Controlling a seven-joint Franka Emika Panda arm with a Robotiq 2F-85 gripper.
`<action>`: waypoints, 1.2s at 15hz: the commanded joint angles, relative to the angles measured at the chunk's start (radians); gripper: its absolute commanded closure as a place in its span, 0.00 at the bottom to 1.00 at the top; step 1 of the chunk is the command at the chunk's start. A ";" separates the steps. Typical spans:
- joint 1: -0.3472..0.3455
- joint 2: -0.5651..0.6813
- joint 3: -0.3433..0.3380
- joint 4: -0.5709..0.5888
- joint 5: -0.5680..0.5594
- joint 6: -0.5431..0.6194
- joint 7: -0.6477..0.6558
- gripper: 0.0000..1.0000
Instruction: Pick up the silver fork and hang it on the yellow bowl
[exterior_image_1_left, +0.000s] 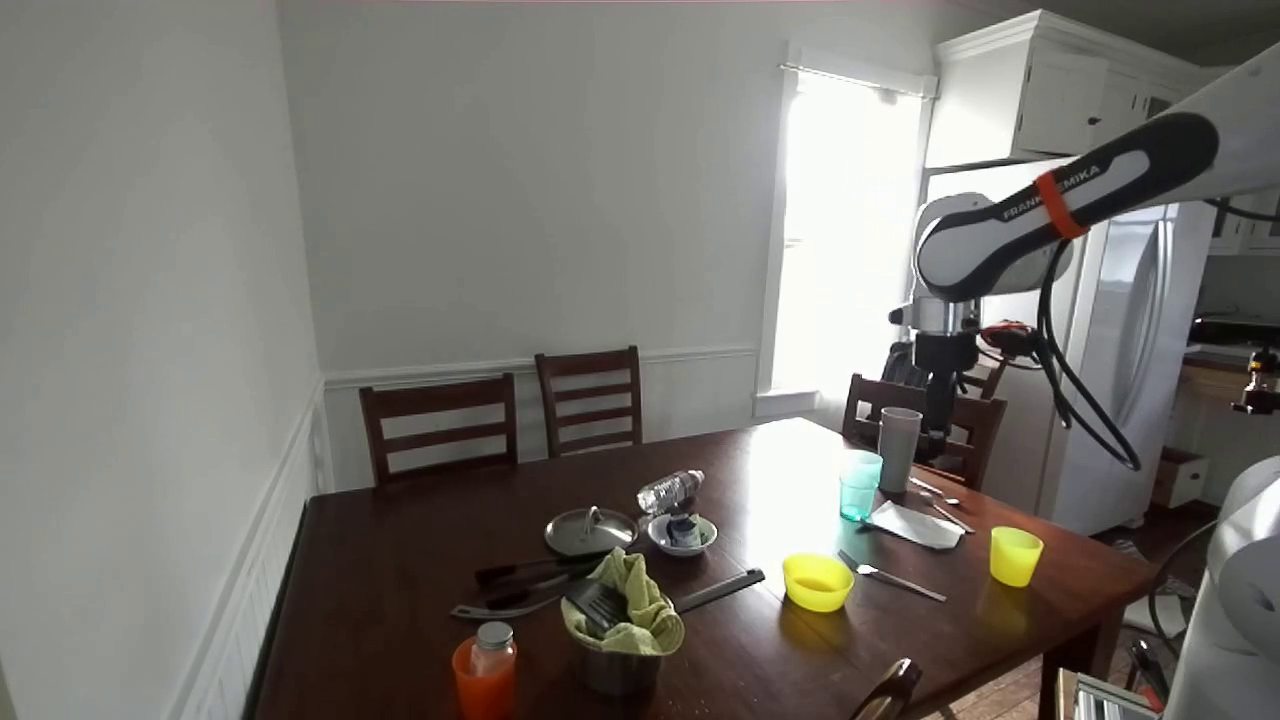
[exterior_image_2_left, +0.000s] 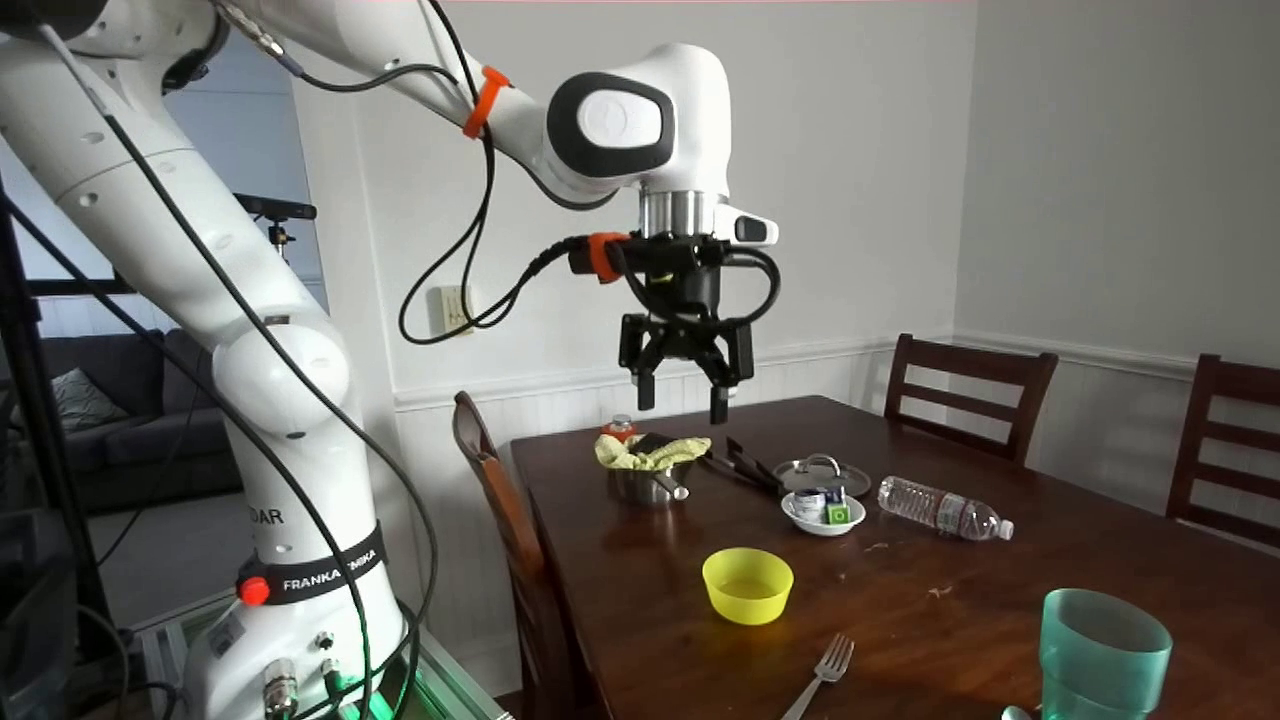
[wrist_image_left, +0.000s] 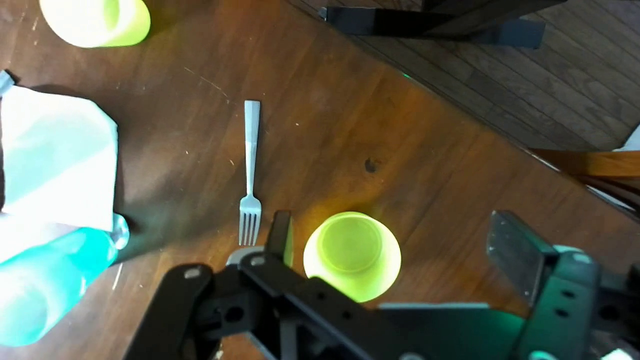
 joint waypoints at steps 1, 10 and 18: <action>-0.066 0.093 -0.071 -0.019 0.021 0.119 -0.059 0.00; -0.094 0.114 -0.066 -0.027 0.027 0.114 -0.063 0.00; -0.100 0.504 -0.084 0.147 0.286 0.278 0.208 0.00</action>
